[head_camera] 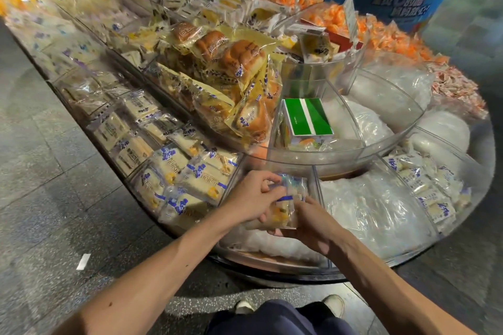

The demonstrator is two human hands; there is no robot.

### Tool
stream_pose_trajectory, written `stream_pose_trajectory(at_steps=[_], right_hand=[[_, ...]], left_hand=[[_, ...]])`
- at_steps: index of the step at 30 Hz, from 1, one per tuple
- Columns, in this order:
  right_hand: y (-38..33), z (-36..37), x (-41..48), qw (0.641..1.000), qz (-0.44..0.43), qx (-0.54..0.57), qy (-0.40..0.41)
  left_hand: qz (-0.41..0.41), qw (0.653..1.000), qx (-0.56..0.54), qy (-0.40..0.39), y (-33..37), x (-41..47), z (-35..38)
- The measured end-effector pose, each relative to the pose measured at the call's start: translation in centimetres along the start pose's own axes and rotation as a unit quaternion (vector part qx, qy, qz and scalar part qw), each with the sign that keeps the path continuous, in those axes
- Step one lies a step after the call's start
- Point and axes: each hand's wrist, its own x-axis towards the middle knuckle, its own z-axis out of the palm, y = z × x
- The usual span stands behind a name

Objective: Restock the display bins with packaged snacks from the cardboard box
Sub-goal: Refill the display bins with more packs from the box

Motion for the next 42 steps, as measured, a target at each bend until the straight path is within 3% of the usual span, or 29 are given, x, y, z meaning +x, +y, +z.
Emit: stream_pose_trajectory(at_steps=[3,7,10,14,17,20,25,32,37,42], right_hand=[[-0.3,-1.0,-0.4,0.998,0.037,0.038,-0.018],[0.1,-1.9,-0.4,0.992,0.091,0.083,0.006],[0.8,-2.3,0.0,0.994,0.085,0.065,0.025],[1.0,-3.9,-0.4,0.994,0.059,0.046,0.079],[0.8,-5.9,-1.2,0.992,0.046,0.040,0.114],[0.6,-7.1,-1.8,0.990,0.044,0.045,0.127],[0.9,-7.4,-2.2,0.989,0.048,0.041,0.131],[1.1,-7.1,-2.3,0.991,0.063,0.038,0.110],[1.4,-7.2,-2.1,0.991,0.062,0.033,0.115],[1.3,-7.1,-2.1,0.991,0.071,0.024,0.110]], left_hand=[[0.046,0.983,0.174,0.016,-1.4,0.6,-0.5],[0.021,0.975,0.219,-0.040,-3.1,1.2,-0.7],[0.027,0.954,0.298,-0.004,-4.6,1.7,-0.4],[0.046,0.959,0.279,0.006,-6.5,2.7,-1.1],[0.074,0.945,0.308,-0.079,-7.9,3.1,-2.0],[0.127,0.892,0.390,-0.189,-8.8,2.6,-1.8],[0.114,0.861,0.423,-0.259,-9.7,2.5,-0.6],[0.087,0.810,0.512,-0.272,-10.5,2.6,1.2],[0.106,0.797,0.543,-0.241,-12.2,2.8,2.0],[0.095,0.827,0.513,-0.208,-12.7,2.9,2.4]])
